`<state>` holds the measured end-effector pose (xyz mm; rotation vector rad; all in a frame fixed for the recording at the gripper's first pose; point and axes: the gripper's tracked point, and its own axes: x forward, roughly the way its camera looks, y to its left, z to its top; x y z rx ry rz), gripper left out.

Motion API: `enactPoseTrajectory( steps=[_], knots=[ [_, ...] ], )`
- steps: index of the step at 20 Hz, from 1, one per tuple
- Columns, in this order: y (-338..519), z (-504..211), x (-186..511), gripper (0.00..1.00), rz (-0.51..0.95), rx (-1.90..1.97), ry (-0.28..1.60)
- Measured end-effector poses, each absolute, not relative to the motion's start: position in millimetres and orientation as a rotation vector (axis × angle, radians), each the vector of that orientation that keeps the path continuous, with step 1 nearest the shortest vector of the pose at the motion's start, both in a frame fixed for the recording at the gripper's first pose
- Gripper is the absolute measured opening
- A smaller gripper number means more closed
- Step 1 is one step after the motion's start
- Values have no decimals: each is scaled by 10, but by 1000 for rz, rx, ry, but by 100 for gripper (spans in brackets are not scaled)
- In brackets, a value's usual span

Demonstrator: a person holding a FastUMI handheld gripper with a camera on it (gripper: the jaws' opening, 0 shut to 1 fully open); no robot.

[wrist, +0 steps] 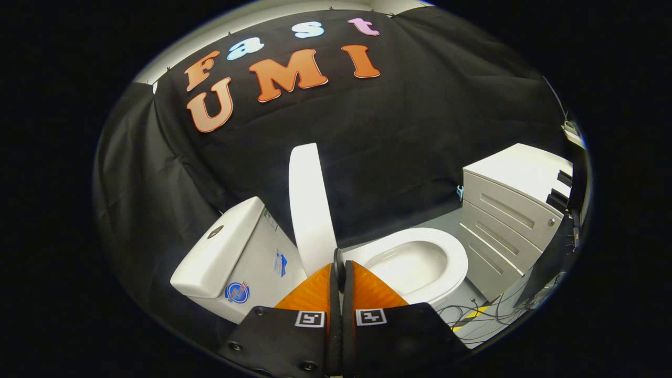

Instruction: Open the toilet lid.

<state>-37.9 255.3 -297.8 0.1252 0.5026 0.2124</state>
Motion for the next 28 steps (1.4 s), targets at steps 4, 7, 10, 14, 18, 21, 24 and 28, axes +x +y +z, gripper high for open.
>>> enactPoseTrajectory(
  steps=[4,7,10,14,18,21,24,28],
  knots=[
    [2770,-2968,-460,8,247,68,495],
    [2930,-2957,-516,8,257,12,489],
    [3072,-2962,-555,8,280,-20,488],
    [3272,-2981,-629,8,306,-76,482],
    [3468,-3022,-714,8,334,-129,478],
    [3576,-3049,-767,8,355,-161,474],
    [3655,-3084,-834,8,373,-174,478],
    [3735,-3102,-854,8,382,-212,472]
  ],
)
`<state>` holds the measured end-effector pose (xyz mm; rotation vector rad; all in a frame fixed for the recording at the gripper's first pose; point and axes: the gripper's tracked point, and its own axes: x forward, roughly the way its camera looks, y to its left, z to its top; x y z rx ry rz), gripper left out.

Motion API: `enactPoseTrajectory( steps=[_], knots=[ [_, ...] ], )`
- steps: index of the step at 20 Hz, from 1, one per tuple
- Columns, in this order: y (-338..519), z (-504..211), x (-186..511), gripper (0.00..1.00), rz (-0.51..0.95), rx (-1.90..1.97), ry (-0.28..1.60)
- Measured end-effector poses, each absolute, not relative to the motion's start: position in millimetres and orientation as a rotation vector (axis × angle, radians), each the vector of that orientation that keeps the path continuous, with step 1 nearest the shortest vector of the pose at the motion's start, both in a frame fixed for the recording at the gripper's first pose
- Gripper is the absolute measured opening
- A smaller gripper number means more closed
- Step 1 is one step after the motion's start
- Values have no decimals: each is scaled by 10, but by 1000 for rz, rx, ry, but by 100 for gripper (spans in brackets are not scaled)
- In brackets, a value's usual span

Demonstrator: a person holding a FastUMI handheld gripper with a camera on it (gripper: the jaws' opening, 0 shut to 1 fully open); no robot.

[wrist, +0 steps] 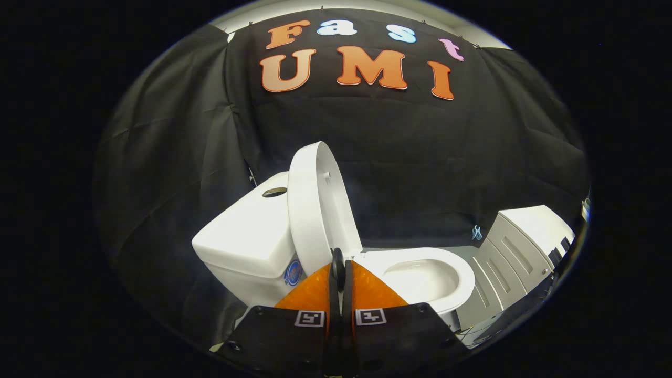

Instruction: Open the toilet lid.

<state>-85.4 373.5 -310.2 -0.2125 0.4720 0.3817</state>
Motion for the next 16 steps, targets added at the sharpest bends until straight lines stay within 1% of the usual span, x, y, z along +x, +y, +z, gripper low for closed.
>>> enactPoseTrajectory(
  steps=[7,11,14,15,16],
  knots=[
    [3753,-3113,-877,8,366,-248,459],
    [3728,-3109,-877,9,377,-203,475],
    [3737,-3049,-907,18,417,-149,494],
    [3733,-2993,-907,18,422,-127,490],
    [3710,-2925,-904,21,424,-109,480]
  ],
)
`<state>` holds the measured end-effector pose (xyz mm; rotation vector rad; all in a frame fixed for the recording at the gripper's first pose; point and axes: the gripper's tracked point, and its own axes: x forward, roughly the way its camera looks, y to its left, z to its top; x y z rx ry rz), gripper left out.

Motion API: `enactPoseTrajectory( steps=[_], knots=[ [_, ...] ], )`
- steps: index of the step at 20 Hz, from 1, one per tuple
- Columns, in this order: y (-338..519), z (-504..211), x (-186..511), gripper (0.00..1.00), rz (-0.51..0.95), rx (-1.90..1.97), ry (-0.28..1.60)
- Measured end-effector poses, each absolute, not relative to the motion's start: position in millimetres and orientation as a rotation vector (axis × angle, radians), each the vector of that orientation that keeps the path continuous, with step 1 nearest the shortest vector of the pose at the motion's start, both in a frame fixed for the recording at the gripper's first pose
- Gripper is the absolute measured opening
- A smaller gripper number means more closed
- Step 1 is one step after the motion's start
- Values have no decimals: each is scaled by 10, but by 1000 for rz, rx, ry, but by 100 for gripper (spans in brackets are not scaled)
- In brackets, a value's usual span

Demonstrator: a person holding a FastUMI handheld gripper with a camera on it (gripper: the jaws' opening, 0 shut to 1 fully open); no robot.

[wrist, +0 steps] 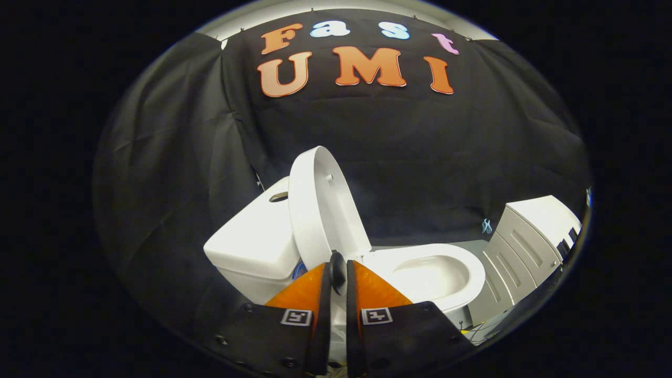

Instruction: Open the toilet lid.

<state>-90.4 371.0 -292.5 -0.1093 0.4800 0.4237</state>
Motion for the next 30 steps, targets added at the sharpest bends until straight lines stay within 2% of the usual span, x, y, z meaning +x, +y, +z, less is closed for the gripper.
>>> enactPoseTrajectory(
  steps=[2,3,4,7,10,14,22,30],
  knots=[
    [3689,-2779,-878,37,434,-77,459],
    [3656,-2716,-855,40,431,-69,452],
    [3628,-2655,-840,50,429,-59,444],
    [3519,-2416,-728,68,417,-40,405],
    [3377,-2163,-597,77,391,-8,371],
    [3146,-1726,-404,97,343,10,290],
    [2661,-1273,-72,97,267,-41,219],
    [2173,-1475,289,97,182,-41,244]
  ],
)
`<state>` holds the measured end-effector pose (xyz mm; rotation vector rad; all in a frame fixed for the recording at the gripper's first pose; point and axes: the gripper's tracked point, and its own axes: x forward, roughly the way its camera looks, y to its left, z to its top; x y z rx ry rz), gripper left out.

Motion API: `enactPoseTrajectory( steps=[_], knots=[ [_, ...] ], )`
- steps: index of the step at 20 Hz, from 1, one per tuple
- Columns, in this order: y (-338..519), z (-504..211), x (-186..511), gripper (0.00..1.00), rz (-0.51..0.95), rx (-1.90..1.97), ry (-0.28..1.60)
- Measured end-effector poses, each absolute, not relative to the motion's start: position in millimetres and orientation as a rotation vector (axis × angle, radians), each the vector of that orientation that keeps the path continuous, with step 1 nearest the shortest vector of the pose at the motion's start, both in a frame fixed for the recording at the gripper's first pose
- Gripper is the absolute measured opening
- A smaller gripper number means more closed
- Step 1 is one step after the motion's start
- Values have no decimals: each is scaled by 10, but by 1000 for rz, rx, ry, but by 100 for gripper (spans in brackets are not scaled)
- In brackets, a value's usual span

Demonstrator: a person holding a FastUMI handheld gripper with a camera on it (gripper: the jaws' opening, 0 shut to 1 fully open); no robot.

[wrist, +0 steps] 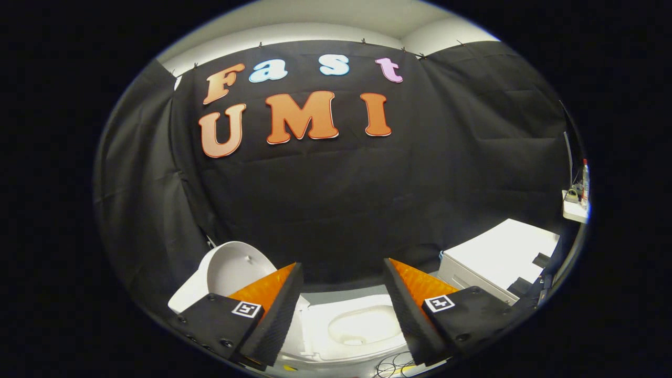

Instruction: Open the toilet lid.

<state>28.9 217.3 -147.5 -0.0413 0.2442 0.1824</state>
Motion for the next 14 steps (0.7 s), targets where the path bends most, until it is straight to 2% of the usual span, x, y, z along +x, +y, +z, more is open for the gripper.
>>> enactPoseTrajectory(
  steps=[14],
  knots=[
    [1980,-1456,883,97,137,-73,255]
  ],
)
